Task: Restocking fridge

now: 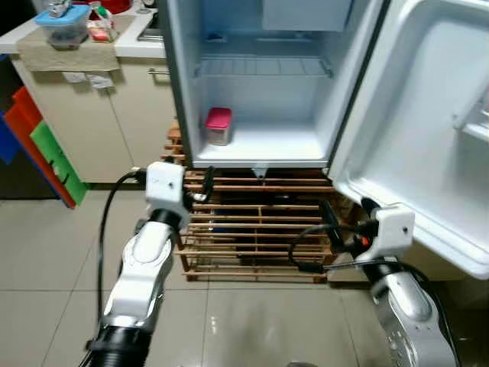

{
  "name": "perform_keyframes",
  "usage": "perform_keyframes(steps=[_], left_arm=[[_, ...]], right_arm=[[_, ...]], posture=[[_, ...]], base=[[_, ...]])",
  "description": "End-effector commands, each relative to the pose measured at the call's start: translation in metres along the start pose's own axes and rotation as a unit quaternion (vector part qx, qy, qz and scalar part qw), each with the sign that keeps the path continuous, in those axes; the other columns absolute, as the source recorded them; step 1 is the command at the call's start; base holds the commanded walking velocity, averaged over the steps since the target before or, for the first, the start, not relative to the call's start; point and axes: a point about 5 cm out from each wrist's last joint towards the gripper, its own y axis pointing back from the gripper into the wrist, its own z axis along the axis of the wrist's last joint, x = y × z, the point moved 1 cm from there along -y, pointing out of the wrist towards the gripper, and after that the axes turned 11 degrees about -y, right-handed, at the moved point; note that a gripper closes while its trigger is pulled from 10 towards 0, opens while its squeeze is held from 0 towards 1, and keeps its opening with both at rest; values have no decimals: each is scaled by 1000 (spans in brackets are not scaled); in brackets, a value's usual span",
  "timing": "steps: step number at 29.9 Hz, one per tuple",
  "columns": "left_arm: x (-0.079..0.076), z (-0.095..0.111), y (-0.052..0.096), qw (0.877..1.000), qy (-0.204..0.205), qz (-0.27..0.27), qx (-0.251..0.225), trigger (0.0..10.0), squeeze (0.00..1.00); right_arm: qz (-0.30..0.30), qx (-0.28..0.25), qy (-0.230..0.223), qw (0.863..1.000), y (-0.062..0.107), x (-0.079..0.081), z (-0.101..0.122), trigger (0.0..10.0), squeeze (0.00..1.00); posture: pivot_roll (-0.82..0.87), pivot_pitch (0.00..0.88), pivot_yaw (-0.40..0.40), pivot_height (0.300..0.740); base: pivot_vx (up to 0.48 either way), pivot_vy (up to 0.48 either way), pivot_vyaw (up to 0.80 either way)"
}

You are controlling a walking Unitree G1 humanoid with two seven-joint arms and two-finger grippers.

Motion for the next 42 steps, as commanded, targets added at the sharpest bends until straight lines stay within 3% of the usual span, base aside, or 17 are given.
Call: perform_keyframes(steps=[1, 18, 27, 35, 42], left_arm=[[-2, 4, 7, 1000, 3, -11, -5, 10000, 0], [-4, 12, 1, 1000, 9, -10, -18, 10000, 0], [-11, 11, -7, 1000, 9, -20, -15, 10000, 0], [-11, 12, -6, 999, 14, -28, -21, 10000, 0], [-13, -1, -10, 999, 6, -34, -6, 10000, 0]], right_arm=[[-3, -4, 12, 1000, 9, -4, 5, 10000, 0], [4, 0, 16, 1000, 7, -7, 2, 10000, 0], [2, 3, 16, 1000, 7, -9, -3, 10000, 0], [-5, 11, 18, 1000, 9, -15, -9, 10000, 0], [-37, 36, 23, 998, 16, -30, -25, 10000, 0]], posture=[[-141, 27, 31, 740], [-137, 13, 33, 740], [-148, 0, 37, 740], [-150, 0, 39, 740], [-152, 0, 39, 740]], base=[[0, 0, 0], [0, 0, 0], [-258, 0, 0], [0, 0, 0], [0, 0, 0]])
